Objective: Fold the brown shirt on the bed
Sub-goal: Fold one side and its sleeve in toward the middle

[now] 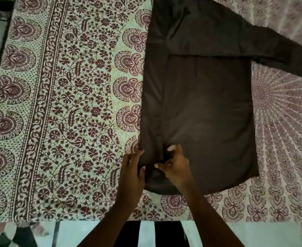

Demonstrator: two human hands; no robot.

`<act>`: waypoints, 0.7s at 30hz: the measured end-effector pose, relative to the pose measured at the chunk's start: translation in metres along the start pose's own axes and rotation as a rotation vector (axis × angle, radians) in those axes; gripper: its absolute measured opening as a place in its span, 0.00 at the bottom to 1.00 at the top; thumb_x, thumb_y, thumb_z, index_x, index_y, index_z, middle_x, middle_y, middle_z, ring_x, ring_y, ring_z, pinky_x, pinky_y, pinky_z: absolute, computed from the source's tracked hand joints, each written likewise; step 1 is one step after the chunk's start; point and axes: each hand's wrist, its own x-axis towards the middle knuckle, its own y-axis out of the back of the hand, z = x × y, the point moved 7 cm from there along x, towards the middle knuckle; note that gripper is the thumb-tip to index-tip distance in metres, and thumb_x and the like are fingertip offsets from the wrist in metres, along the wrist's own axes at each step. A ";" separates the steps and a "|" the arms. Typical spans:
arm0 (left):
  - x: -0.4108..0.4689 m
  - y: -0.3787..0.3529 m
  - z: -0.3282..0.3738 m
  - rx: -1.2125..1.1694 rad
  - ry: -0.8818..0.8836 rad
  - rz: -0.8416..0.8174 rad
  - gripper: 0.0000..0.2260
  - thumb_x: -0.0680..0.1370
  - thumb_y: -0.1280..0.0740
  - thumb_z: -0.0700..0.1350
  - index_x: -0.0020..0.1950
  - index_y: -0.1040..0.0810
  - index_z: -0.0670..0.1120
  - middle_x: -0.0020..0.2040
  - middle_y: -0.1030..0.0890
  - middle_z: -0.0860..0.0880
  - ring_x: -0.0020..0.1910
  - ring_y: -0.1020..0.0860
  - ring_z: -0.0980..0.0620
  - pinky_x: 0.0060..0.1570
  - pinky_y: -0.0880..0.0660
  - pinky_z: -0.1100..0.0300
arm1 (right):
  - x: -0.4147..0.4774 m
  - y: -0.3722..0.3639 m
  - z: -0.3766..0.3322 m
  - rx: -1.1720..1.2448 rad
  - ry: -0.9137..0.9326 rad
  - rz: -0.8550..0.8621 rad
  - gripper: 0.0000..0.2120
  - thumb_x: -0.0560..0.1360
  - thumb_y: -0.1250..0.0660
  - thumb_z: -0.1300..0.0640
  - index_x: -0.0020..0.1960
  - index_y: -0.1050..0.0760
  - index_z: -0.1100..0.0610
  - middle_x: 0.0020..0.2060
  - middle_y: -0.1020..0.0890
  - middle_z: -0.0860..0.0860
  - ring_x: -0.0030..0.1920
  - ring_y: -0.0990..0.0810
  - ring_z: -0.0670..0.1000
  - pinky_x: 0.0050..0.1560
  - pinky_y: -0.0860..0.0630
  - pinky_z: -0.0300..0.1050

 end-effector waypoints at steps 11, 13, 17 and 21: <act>-0.003 -0.008 -0.023 0.081 0.019 -0.161 0.33 0.77 0.26 0.36 0.80 0.32 0.51 0.63 0.32 0.49 0.52 0.24 0.52 0.52 0.20 0.60 | 0.006 0.005 -0.003 -0.301 -0.143 -0.201 0.38 0.57 0.13 0.52 0.52 0.38 0.43 0.52 0.19 0.57 0.51 0.16 0.64 0.52 0.16 0.62; -0.007 -0.007 -0.024 0.101 0.020 -0.199 0.36 0.76 0.25 0.37 0.81 0.34 0.53 0.62 0.33 0.51 0.51 0.25 0.53 0.51 0.19 0.59 | 0.002 0.010 -0.016 -0.568 -0.122 -0.263 0.40 0.63 0.16 0.51 0.65 0.37 0.48 0.60 0.21 0.57 0.61 0.19 0.64 0.60 0.20 0.60; -0.011 -0.007 -0.023 0.128 0.007 -0.262 0.29 0.80 0.29 0.50 0.80 0.34 0.52 0.63 0.31 0.50 0.49 0.27 0.56 0.49 0.26 0.66 | 0.013 0.033 -0.049 -0.847 0.039 -0.166 0.26 0.75 0.27 0.56 0.70 0.32 0.52 0.65 0.23 0.57 0.66 0.22 0.63 0.61 0.23 0.58; -0.002 0.007 0.000 0.425 -0.148 -0.084 0.17 0.82 0.38 0.56 0.64 0.17 0.51 0.65 0.28 0.45 0.57 0.24 0.44 0.48 0.19 0.47 | 0.028 0.023 -0.091 -0.793 0.667 0.100 0.20 0.72 0.30 0.59 0.63 0.25 0.57 0.61 0.24 0.57 0.59 0.23 0.64 0.52 0.21 0.57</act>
